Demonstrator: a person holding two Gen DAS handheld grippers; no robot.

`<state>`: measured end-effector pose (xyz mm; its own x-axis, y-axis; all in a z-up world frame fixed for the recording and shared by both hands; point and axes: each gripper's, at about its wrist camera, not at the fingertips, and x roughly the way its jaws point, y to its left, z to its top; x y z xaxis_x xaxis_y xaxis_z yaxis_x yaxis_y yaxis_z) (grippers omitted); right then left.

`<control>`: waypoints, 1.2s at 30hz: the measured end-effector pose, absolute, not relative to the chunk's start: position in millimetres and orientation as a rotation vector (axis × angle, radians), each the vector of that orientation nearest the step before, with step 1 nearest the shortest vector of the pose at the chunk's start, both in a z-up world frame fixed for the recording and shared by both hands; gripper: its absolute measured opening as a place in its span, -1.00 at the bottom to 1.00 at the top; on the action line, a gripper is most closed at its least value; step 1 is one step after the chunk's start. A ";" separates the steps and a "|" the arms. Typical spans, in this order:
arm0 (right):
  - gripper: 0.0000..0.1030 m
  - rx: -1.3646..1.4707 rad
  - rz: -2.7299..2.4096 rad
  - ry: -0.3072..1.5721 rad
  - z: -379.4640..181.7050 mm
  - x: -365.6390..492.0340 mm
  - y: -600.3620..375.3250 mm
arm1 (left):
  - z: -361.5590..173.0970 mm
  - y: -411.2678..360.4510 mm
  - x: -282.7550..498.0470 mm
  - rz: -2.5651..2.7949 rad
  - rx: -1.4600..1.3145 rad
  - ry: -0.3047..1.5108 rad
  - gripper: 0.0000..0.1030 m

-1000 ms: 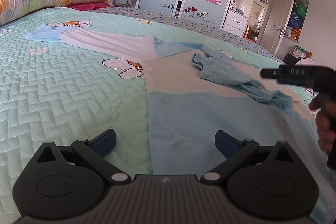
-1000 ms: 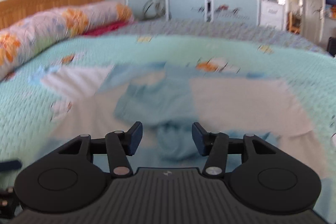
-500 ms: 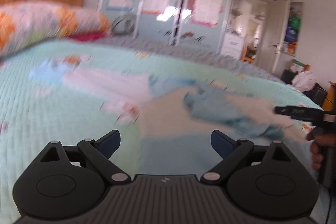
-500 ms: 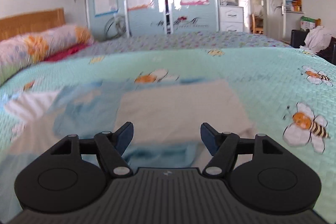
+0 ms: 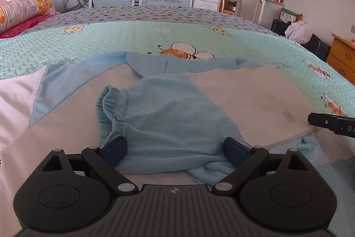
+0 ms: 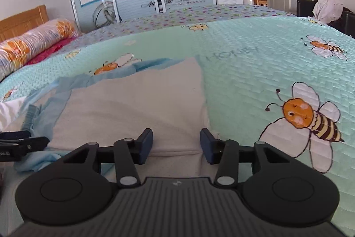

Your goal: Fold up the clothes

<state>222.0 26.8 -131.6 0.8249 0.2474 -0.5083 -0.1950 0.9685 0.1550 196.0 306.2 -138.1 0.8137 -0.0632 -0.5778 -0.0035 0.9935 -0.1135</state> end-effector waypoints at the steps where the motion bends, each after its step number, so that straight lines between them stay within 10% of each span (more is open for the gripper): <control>1: -0.04 0.086 0.238 0.519 -127.9 218.8 30.9 | -134.8 306.9 193.5 -0.032 -0.122 0.607 0.88; 5: 0.22 0.024 0.239 0.489 -124.3 224.0 45.5 | -127.8 299.1 197.8 -0.032 -0.099 0.601 0.88; 22: 0.21 -0.025 0.185 0.400 -107.8 149.1 41.1 | -105.1 314.7 105.7 0.025 -0.138 0.579 0.86; 26: 0.57 -0.206 0.275 0.479 -115.8 129.1 73.2 | -97.1 367.3 70.0 0.135 -0.251 0.552 0.86; 36: 0.63 -0.127 0.298 0.621 -144.1 134.6 68.3 | -95.4 556.4 24.8 0.468 -0.689 0.477 0.86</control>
